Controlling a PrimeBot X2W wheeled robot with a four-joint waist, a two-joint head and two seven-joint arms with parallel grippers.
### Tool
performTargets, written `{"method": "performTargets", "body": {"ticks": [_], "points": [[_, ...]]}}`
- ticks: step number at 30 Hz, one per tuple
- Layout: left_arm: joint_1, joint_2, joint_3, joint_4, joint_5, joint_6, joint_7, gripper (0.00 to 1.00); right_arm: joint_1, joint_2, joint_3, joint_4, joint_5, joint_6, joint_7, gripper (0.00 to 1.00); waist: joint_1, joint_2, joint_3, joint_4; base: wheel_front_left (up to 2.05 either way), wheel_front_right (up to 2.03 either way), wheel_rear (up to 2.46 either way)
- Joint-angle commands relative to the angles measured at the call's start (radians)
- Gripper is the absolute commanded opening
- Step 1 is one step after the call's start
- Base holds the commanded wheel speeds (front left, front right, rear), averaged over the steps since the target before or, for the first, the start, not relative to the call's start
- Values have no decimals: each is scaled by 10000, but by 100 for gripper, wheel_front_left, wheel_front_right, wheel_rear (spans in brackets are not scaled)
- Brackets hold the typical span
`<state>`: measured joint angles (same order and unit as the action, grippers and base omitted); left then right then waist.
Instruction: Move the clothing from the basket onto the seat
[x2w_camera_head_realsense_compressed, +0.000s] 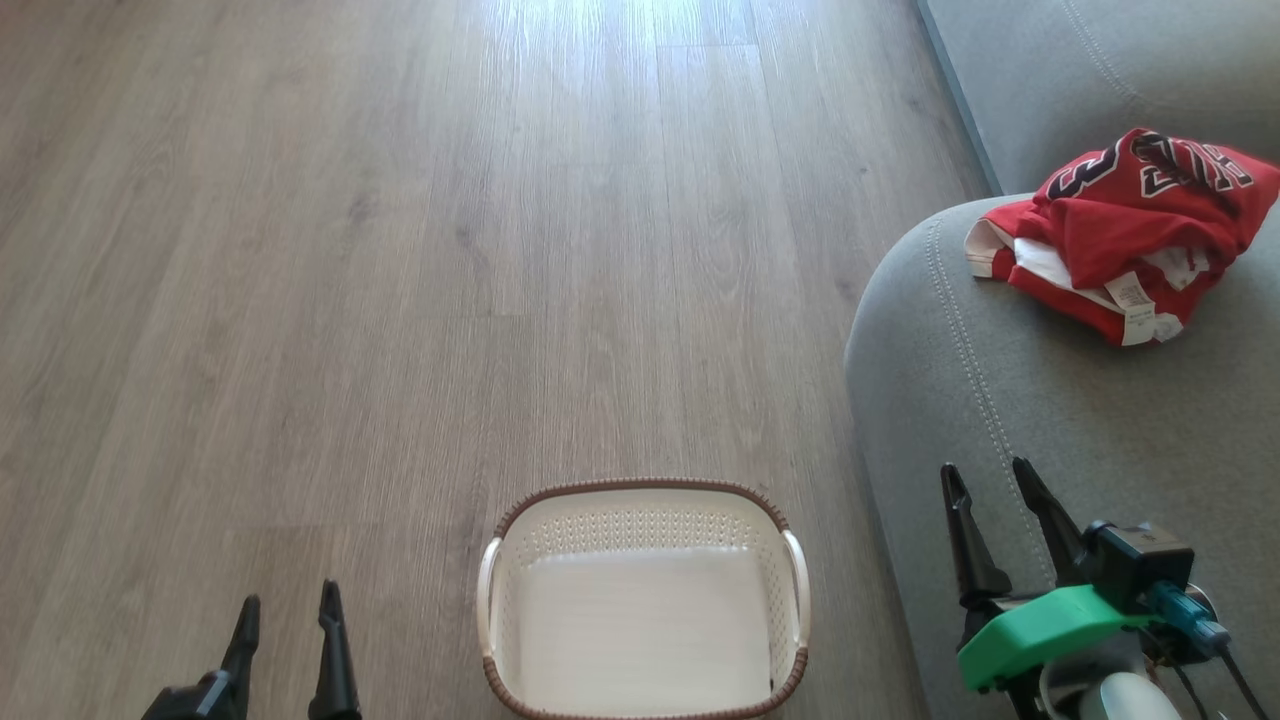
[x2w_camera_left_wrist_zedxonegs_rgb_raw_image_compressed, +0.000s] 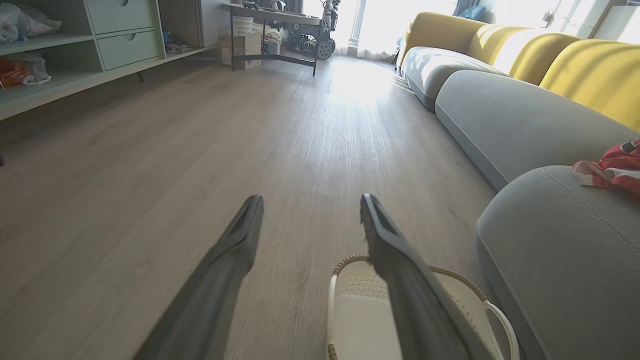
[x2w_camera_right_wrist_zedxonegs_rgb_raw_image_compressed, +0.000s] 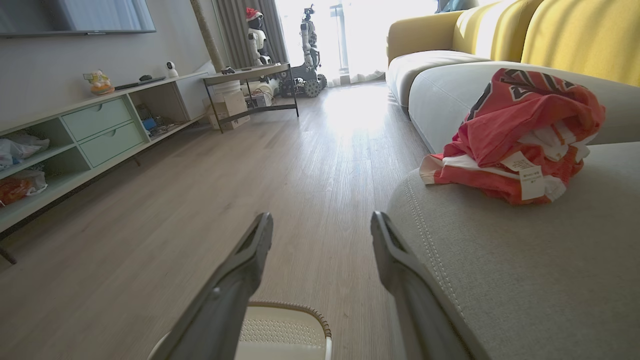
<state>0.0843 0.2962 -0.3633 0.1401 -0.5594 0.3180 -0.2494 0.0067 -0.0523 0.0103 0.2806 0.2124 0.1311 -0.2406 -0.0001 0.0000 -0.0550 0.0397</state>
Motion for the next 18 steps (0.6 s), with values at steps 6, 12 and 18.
{"method": "performTargets", "body": {"ticks": [6,12,18], "points": [[-296,85,486,-116,204,-80,-124,100,-254,20,235,-281,28,-4,-68,100,1,0,-32,-6,0,0,0],[-293,64,461,-10,237,-114,-124,100,-234,20,245,-238,19,-4,-64,100,1,0,-61,3,0,0,0],[-285,44,452,66,288,-115,-124,100,-198,20,255,-179,-2,-4,-48,100,1,0,-91,-9,0,0,0]]}}
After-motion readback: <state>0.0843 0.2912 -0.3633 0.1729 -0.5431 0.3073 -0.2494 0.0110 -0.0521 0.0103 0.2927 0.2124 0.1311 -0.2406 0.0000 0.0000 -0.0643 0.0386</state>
